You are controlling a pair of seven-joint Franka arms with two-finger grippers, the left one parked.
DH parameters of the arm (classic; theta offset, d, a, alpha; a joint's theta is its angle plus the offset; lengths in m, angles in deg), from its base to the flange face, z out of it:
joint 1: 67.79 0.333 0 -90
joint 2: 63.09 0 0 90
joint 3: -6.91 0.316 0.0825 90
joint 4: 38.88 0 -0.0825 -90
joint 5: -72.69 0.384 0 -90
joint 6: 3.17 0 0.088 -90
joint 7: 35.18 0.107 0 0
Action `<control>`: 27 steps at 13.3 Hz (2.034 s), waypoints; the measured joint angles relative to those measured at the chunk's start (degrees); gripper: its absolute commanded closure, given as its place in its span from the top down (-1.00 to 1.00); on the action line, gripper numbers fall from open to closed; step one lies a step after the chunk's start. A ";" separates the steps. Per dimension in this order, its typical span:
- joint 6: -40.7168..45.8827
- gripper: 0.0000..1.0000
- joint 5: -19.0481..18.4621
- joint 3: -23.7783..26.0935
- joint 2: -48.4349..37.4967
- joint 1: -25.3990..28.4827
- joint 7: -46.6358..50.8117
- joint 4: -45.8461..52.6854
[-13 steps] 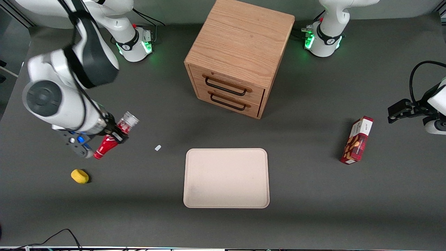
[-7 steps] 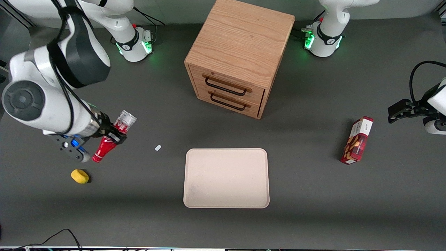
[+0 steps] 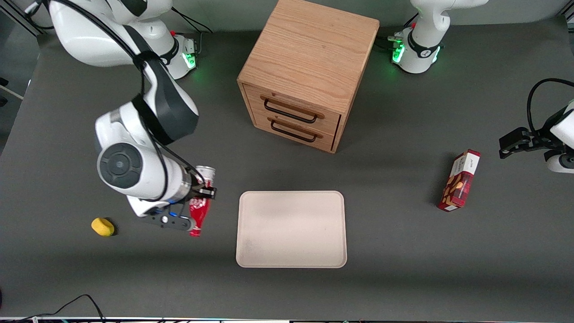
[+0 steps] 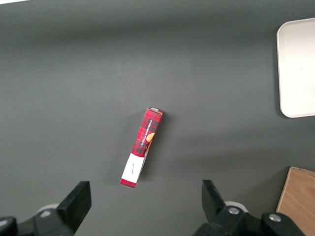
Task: Place coke bottle on tray
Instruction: 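Carry the upright bottle over the cream tray and lower it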
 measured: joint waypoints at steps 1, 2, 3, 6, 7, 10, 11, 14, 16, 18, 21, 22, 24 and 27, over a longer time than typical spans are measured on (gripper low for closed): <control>-2.93 -1.00 -0.01 -0.05 1.68 0.90 -0.22 0.10; -5.06 -1.00 -0.04 -0.10 3.35 1.70 -0.25 0.21; -6.95 -1.00 -0.07 -0.16 5.00 2.27 -0.29 0.28; -13.09 -1.00 -0.15 -1.38 9.65 4.27 -0.54 0.43; -14.95 -1.00 -0.16 -2.70 11.00 5.56 -0.60 0.45; -18.93 -1.00 -0.80 -4.50 13.99 7.47 -2.10 0.69; -19.57 -1.00 -1.15 -4.68 14.74 7.53 -3.59 0.81; -21.90 -1.00 -1.39 -5.11 17.20 7.53 -5.58 1.06; -23.96 -1.00 -1.44 -5.31 18.42 7.52 -5.58 1.09; -25.11 -1.00 -1.45 -5.50 19.12 7.51 -5.59 1.11; -25.74 -1.00 -1.46 -5.62 19.45 7.48 -5.59 1.12; -25.95 -1.00 -1.46 -5.66 19.52 7.43 -5.58 1.12; -26.11 -1.00 -1.46 -5.85 19.75 7.36 -5.58 1.12; -27.59 1.00 -1.46 -6.47 20.36 7.34 -5.58 1.12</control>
